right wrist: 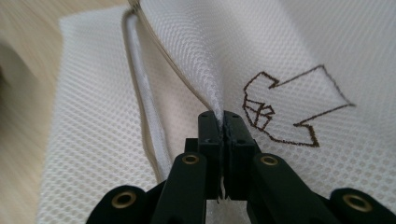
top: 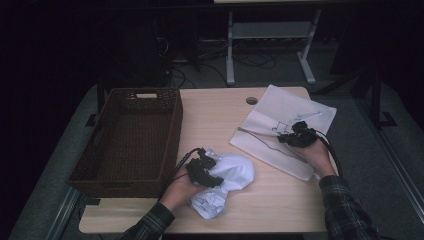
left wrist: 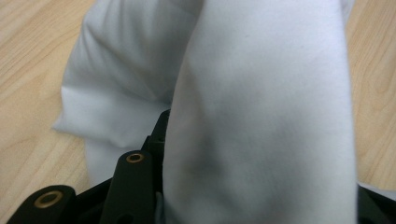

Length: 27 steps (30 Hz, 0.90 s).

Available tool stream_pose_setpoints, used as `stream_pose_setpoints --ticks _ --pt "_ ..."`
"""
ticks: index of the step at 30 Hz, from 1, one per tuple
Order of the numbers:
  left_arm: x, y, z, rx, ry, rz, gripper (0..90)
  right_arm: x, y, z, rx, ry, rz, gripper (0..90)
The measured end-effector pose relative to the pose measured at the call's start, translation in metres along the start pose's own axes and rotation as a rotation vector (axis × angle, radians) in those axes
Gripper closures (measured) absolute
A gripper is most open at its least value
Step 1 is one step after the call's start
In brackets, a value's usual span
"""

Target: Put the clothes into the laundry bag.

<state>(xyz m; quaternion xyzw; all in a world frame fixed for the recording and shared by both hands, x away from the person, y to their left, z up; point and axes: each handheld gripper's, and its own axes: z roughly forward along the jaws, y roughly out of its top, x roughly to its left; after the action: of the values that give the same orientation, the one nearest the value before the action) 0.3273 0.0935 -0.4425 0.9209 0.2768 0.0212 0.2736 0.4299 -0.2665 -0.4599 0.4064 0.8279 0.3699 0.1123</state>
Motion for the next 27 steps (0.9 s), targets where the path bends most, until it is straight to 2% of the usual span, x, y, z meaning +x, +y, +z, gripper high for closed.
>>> stream_pose_setpoints --ticks 9,16,24,27 --pt "0.000 0.000 0.000 0.001 0.002 0.000 55.4 0.010 0.009 -0.013 -0.063 0.017 -0.003 86.6" --pt "0.000 0.000 0.000 0.001 0.002 0.001 55.4 0.017 0.017 -0.022 -0.091 0.002 -0.009 86.7" --pt "-0.001 0.000 0.000 0.001 0.004 0.002 55.7 0.023 0.027 -0.036 -0.141 -0.020 0.006 86.8" --pt "-0.002 0.001 0.000 0.001 0.011 0.007 57.8 0.028 0.032 -0.041 -0.161 -0.021 -0.008 86.9"
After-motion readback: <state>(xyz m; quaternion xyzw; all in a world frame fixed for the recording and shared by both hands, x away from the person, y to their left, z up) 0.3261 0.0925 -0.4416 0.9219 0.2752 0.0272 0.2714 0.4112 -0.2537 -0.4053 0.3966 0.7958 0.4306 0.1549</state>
